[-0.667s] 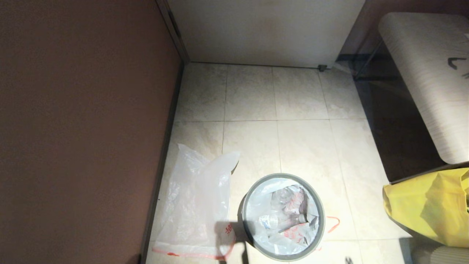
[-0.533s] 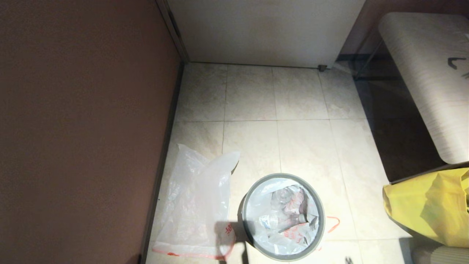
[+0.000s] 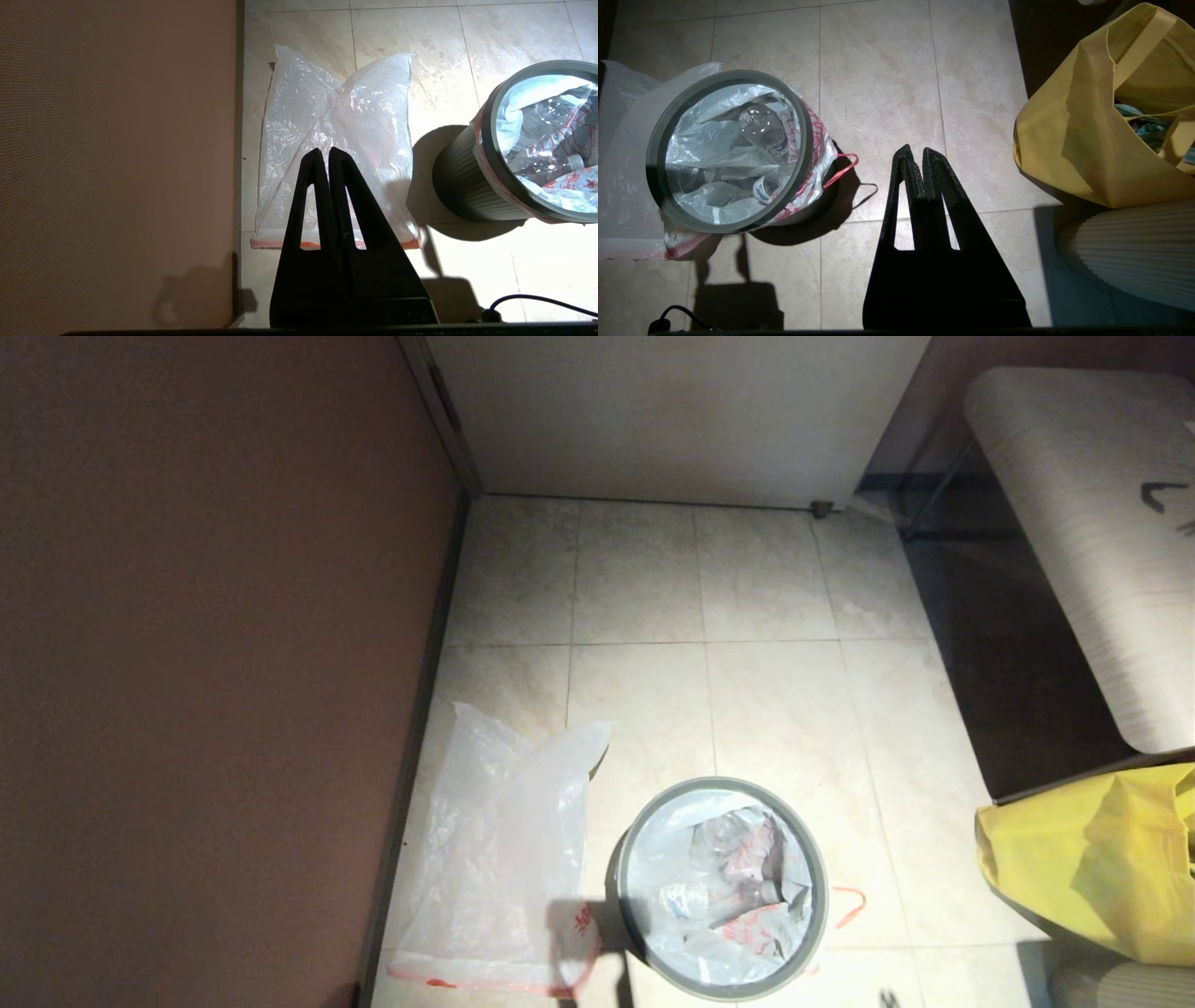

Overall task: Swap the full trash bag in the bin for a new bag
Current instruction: Place the trash can ring on the floor

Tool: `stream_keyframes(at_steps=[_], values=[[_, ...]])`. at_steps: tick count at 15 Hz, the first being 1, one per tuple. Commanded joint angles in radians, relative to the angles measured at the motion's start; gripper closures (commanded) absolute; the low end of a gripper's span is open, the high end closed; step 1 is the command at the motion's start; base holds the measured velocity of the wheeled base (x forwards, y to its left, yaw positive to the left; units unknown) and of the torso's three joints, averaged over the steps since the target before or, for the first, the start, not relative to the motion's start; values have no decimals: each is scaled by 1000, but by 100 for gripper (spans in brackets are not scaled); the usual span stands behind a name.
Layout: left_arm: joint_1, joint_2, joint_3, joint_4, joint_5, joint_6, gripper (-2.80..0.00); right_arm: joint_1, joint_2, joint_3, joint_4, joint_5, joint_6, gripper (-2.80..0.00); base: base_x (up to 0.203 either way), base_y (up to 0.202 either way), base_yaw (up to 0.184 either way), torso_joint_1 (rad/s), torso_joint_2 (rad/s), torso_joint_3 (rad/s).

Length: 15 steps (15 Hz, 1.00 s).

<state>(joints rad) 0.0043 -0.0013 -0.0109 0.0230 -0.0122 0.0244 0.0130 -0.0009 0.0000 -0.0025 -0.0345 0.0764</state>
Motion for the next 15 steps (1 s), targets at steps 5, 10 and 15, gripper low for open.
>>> stream_keyframes(at_steps=[5, 10, 15], values=[[0, -2, 0, 0, 0, -1, 0, 1, 1, 0, -1, -1, 0, 0, 0, 0, 0, 0, 0, 0], [0, -2, 0, 0, 0, -1, 0, -1, 1, 2, -1, -1, -7, 0, 0, 0, 0, 0, 0, 0], [0, -2, 0, 0, 0, 0, 0, 0, 5, -98, 1, -17, -25, 0, 0, 0, 0, 0, 0, 0]])
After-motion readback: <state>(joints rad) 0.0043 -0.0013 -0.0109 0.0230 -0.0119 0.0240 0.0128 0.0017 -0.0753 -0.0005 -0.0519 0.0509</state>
